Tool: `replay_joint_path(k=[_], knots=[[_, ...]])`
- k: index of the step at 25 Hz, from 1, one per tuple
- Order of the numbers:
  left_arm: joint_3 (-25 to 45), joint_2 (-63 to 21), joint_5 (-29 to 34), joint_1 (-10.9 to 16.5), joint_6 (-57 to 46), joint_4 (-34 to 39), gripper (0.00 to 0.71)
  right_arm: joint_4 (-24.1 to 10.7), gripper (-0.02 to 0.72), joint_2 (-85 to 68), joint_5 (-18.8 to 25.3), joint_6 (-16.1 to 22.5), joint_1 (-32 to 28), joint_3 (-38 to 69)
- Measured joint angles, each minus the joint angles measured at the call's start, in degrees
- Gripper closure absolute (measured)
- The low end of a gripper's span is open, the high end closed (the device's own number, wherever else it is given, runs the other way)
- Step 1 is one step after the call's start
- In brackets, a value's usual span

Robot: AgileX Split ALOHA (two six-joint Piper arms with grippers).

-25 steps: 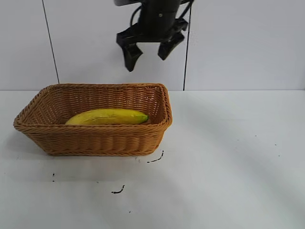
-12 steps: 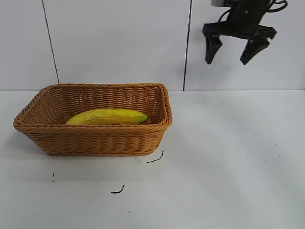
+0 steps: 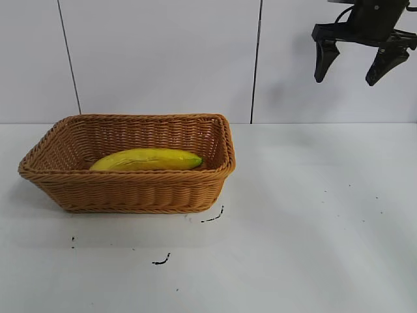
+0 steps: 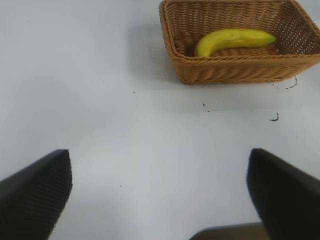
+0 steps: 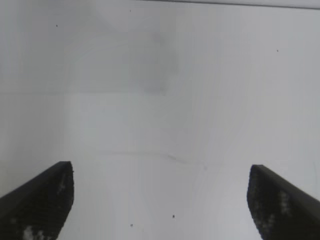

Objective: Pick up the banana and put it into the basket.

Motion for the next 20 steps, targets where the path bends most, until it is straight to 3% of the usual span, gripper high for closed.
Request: replay_joint_path(k=[20], knots=[[0.0,0.0,0.0,0.0,0.0,0.0,0.020,0.7,0.057,-49.1,-0.1,-1.9,0.0,62.7]])
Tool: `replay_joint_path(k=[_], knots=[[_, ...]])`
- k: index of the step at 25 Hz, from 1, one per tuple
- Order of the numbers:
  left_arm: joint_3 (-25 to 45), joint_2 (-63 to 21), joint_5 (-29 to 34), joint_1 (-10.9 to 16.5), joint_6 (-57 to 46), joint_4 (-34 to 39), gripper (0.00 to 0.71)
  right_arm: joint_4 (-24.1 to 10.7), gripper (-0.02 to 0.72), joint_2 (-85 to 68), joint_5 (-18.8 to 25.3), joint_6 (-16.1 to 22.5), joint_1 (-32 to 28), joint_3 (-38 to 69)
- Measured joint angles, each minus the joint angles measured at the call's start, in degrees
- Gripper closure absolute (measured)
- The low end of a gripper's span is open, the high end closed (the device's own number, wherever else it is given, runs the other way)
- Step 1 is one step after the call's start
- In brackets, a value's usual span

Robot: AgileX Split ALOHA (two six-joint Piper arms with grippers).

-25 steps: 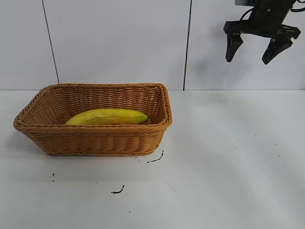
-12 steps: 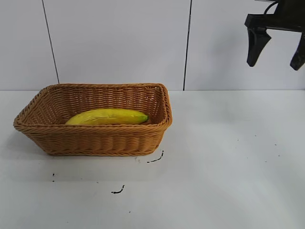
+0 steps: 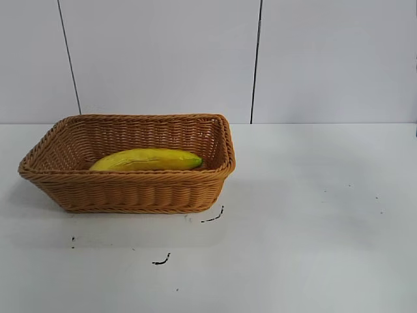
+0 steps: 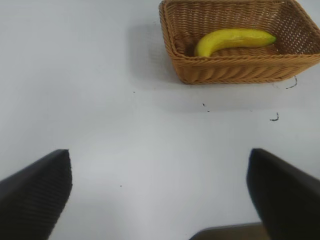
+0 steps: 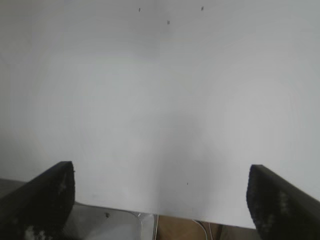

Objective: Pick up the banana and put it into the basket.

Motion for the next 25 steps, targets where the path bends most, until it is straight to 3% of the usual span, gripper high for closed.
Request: replay_joint_path(k=[13,25], knots=[[0.0,0.0,0.0,0.0,0.0,0.0,0.020,0.1,0.057,-28.9,-10.7,-0.1,0.0,26.1],[0.0,0.0,0.0,0.0,0.0,0.0,0.020,0.1,0.057,-55.3,-10.4,-0.1,0.0,29.7]])
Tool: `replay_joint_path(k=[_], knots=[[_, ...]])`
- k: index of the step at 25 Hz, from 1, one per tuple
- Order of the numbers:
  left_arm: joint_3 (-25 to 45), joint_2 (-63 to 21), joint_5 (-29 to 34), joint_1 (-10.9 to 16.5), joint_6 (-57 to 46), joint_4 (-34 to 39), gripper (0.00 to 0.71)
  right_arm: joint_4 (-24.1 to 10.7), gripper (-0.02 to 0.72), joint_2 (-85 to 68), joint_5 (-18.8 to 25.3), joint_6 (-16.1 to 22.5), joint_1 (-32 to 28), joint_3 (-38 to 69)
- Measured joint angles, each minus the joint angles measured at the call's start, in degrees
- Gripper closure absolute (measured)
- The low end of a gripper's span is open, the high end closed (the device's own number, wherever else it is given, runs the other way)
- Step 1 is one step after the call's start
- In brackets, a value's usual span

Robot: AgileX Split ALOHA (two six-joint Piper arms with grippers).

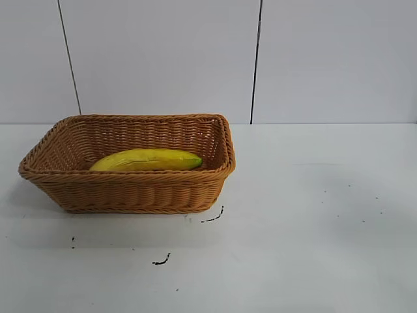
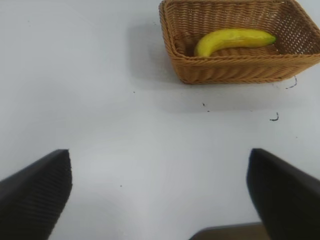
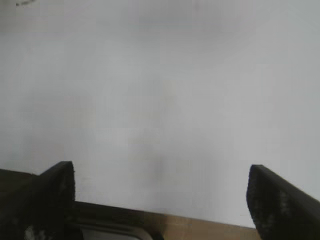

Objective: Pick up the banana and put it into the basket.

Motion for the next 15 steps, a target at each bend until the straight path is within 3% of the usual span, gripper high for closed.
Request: replay_joint_path(k=[15], knots=[[0.0,0.0,0.0,0.0,0.0,0.0,0.020,0.0,0.057,-23.0,0.0,0.0,0.0,0.4]])
